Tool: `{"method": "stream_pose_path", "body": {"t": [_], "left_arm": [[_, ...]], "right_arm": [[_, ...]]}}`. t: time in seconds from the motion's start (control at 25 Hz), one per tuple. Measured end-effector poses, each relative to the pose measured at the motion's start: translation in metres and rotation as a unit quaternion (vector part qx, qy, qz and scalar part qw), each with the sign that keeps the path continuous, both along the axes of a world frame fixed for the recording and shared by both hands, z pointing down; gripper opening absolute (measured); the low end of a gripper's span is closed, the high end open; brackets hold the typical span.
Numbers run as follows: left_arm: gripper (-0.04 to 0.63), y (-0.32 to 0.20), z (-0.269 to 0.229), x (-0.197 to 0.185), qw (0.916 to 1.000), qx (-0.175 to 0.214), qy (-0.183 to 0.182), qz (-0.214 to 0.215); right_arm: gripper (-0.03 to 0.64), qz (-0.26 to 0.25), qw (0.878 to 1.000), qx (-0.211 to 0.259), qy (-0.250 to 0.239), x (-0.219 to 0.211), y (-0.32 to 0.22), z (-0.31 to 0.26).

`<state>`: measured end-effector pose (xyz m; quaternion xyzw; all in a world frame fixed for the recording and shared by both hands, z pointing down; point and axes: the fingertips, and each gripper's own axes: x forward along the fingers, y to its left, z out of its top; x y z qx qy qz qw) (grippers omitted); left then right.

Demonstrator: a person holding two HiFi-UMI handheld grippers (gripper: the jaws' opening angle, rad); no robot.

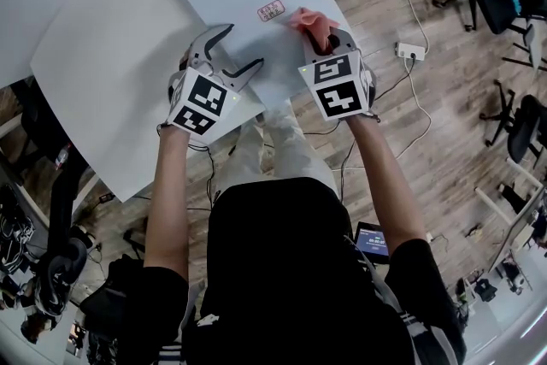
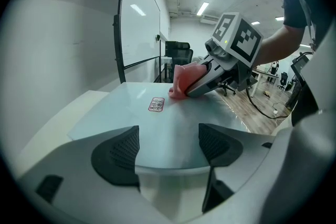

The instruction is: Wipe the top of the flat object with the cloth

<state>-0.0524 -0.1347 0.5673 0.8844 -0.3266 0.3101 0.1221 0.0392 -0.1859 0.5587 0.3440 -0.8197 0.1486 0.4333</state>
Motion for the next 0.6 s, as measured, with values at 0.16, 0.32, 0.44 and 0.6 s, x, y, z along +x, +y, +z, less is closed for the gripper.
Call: {"method": "stream_pose_path", "body": {"t": [0.16, 0.32, 0.44, 0.6], "left_arm": [[0.347, 0.000, 0.001, 0.000, 1.0000, 0.000, 0.000, -0.002], [0.347, 0.000, 0.001, 0.000, 1.0000, 0.000, -0.003, -0.005], [0.347, 0.000, 0.002, 0.000, 1.0000, -0.003, -0.002, -0.006], [0.347, 0.000, 0.002, 0.001, 1.0000, -0.002, 0.000, -0.005]], "right_arm": [[0.046, -0.020, 1.000, -0.005, -0.004, -0.017, 0.002, 0.000], [0.046, -0.046, 0.999, -0.006, 0.000, -0.035, 0.007, -0.001], [0.046, -0.065, 0.998, -0.008, -0.001, -0.049, 0.013, -0.001], [0.046, -0.086, 0.996, -0.012, -0.007, -0.068, 0.022, 0.000]]}}
